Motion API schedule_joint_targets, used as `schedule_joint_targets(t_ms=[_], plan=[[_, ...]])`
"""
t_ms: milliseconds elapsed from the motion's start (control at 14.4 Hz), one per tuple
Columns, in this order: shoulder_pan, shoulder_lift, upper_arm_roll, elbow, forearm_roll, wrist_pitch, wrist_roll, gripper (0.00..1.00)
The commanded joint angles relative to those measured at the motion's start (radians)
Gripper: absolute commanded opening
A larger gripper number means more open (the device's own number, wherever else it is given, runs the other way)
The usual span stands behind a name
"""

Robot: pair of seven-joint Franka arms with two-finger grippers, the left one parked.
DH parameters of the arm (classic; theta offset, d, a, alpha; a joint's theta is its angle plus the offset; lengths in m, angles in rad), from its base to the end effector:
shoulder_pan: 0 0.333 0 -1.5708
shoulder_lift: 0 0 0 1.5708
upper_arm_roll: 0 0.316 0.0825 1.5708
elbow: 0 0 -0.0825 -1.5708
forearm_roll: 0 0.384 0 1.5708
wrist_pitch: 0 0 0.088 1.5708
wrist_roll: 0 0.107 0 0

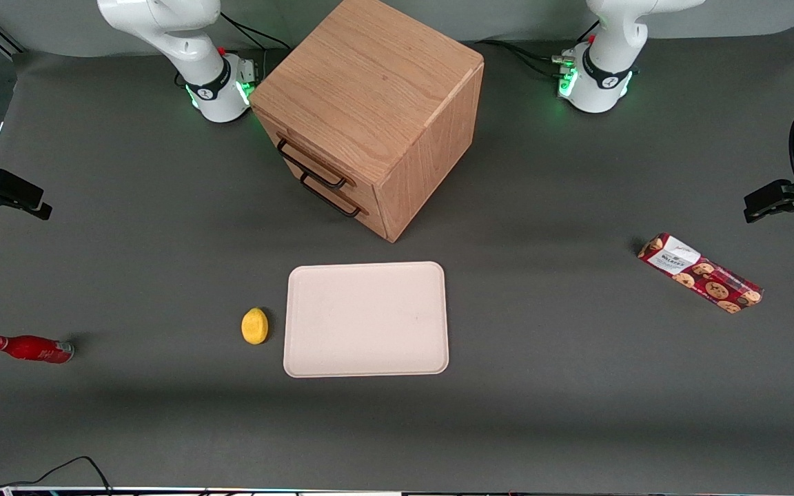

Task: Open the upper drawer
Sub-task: 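Move the right gripper to the upper drawer's black handle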

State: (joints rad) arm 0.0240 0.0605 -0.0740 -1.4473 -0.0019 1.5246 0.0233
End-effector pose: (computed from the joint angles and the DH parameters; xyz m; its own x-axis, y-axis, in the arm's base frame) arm 0.5686 -0.0272 0.6445 0.9972 -0.0731 0.0171 -0.0732 -0.9973 0.0060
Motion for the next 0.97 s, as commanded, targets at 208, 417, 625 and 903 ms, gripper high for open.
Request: schedule_joint_targets(t_ms=[208, 417, 625, 903], plan=[[0.008, 0.013, -0.003, 0.018, -0.001, -0.012, 0.004, 1.00], [0.010, 0.015, -0.001, 0.015, -0.003, -0.023, 0.003, 1.00], [0.019, 0.016, 0.043, 0.004, -0.001, -0.069, -0.098, 1.00], [0.050, 0.019, 0.133, -0.001, 0.010, -0.106, -0.241, 1.00]])
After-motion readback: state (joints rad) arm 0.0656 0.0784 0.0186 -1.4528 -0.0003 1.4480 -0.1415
